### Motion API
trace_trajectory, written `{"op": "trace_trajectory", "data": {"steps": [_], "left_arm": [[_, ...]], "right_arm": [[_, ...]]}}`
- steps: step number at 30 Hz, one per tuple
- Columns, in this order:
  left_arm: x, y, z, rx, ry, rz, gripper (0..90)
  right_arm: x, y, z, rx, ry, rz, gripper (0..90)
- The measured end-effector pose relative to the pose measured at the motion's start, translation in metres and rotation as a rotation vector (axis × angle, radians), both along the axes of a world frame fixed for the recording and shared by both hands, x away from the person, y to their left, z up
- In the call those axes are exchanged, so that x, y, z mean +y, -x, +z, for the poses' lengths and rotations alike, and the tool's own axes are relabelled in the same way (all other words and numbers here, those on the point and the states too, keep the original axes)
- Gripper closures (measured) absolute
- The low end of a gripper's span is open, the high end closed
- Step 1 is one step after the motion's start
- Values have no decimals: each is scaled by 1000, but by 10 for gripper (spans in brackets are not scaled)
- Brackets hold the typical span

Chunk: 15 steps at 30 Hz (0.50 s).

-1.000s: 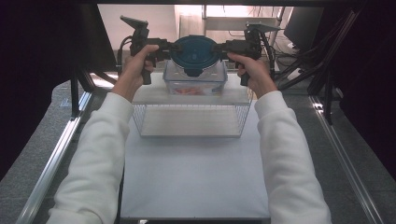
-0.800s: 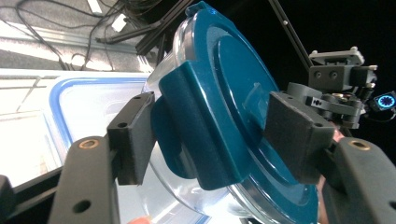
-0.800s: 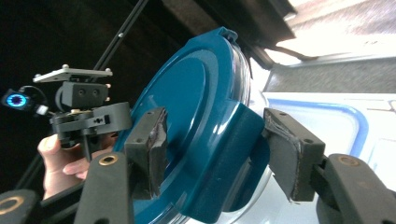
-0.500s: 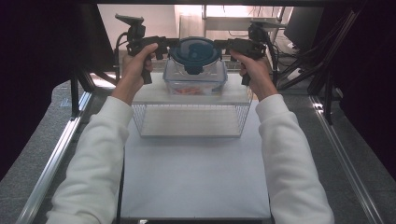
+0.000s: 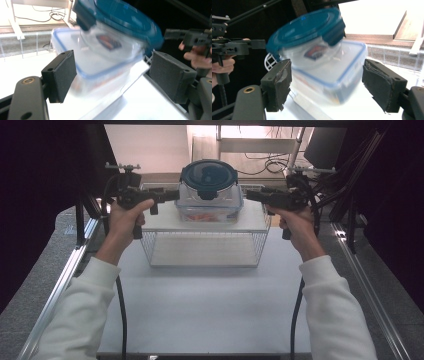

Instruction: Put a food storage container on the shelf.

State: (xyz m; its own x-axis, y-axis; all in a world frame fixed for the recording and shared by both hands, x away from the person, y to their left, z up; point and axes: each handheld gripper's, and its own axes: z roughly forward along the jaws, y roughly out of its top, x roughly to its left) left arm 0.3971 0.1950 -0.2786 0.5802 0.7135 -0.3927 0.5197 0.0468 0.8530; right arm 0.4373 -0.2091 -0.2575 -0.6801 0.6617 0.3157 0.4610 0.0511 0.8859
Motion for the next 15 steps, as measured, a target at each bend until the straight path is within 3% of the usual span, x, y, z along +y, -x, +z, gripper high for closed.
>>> {"op": "trace_trajectory", "data": {"steps": [3,4,5,8,9,12,13,14,15], "left_arm": [[2,18,-11,-7,-13,-18,208],[2,18,-11,-7,-13,-18,208],[3,30,-19,-11,-32,-18,209],[5,47,-34,-15,-49,-23,210],[5,47,-34,-15,-49,-23,212],[6,69,-54,-21,-89,-15,213],[6,69,-54,-21,-89,-15,214],[7,79,-67,-23,-110,-15,214],[7,79,-67,-23,-110,-15,214]], "right_arm": [[-10,15,-10,-17,26,7,248],[-10,15,-10,-17,26,7,248],[-16,26,-18,-32,39,15,253],[-24,42,-30,-53,50,19,254],[-27,47,-33,-62,58,17,253],[-33,62,-46,-76,76,16,254],[-33,62,-46,-76,76,16,254],[-37,72,-57,-82,92,18,253],[-37,72,-57,-82,92,18,253]]}}
